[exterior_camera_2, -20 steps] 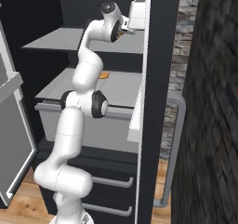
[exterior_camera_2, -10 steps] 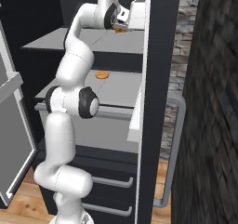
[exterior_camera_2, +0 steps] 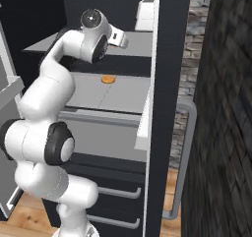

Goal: Pick the cheese from the fridge and the cheese grater from the cabinet and place them next to the salad bowl.

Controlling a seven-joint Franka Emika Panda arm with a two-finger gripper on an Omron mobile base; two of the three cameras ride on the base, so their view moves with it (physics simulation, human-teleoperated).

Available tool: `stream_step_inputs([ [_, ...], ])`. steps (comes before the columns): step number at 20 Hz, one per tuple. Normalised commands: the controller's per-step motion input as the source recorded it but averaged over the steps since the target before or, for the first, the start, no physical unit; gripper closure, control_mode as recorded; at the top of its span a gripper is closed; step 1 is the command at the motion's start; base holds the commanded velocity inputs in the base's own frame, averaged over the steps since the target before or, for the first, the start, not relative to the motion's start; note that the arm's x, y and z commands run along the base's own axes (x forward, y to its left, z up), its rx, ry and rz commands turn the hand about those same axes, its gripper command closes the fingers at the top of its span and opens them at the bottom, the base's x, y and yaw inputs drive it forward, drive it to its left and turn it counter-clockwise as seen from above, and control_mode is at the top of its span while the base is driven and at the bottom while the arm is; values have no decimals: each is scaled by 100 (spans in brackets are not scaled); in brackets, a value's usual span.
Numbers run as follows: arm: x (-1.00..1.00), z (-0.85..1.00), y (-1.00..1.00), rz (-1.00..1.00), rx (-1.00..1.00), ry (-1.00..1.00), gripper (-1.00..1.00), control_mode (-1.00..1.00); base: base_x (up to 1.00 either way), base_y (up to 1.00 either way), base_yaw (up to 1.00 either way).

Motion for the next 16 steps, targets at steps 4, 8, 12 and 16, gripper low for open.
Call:
stream_step_inputs([
  [4,-100,-32,6,7,9,-32,100,-100,0,0,0],
  [8,-100,57,-5,1,26,-19,100,-100,0,0,0],
  [12,-100,91,-4,0,31,-21,100,-100,0,0,0],
  [16,-100,43,-4,0,24,-6,100,-100,0,0,0],
])
